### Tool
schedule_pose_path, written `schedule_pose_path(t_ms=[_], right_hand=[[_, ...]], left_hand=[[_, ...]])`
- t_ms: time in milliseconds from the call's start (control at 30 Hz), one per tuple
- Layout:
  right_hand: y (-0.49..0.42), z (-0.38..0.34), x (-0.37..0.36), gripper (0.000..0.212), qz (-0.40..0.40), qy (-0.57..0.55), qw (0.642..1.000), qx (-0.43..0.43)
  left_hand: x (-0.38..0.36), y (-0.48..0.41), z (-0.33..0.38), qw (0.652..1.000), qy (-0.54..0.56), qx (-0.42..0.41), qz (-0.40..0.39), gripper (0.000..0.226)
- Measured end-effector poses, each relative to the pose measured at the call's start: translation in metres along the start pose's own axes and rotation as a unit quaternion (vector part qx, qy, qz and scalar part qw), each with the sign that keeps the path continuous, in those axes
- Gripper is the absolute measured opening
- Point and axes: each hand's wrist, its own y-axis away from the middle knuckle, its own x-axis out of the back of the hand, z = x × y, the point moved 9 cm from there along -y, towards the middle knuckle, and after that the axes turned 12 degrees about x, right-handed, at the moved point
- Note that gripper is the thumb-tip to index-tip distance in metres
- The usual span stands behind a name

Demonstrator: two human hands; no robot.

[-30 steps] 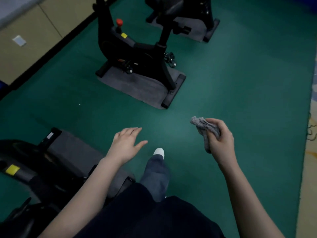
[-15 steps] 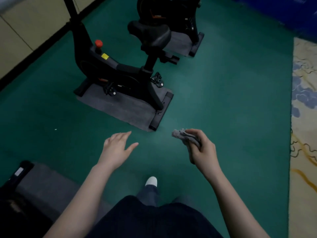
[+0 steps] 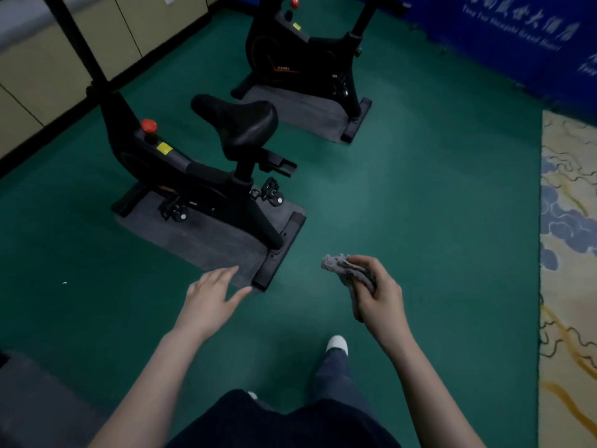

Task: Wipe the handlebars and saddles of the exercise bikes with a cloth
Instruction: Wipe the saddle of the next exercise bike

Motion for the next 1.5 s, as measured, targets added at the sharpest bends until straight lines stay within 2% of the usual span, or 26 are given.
schedule_pose_path(t_ms=[267, 500, 733, 1000, 1233, 1500], right_hand=[[-0.086, 0.054, 0.092, 0.03, -0.029, -0.026, 0.999, 0.007], [-0.153, 0.076, 0.113, 0.031, -0.054, -0.043, 0.997, 0.017], [-0.235, 0.081, 0.087, 0.031, -0.105, -0.039, 0.993, 0.033], [-0.35, 0.062, 0.02, 0.032, -0.17, -0.048, 0.982, 0.071], [-0.41, 0.039, -0.051, 0.032, -0.253, -0.094, 0.959, 0.089], [-0.465, 0.025, -0.116, 0.034, -0.36, -0.125, 0.92, 0.094]], left_hand=[[0.001, -0.047, 0.129, 0.999, 0.033, 0.023, 0.035, 0.061], [0.015, -0.074, 0.155, 0.994, 0.053, 0.078, 0.049, 0.061], [0.031, -0.124, 0.156, 0.986, 0.091, 0.129, 0.056, 0.062], [0.057, -0.207, 0.139, 0.97, 0.146, 0.189, 0.053, 0.062], [0.084, -0.237, 0.098, 0.938, 0.201, 0.274, 0.073, 0.064], [0.103, -0.259, 0.087, 0.89, 0.283, 0.333, 0.13, 0.065]])
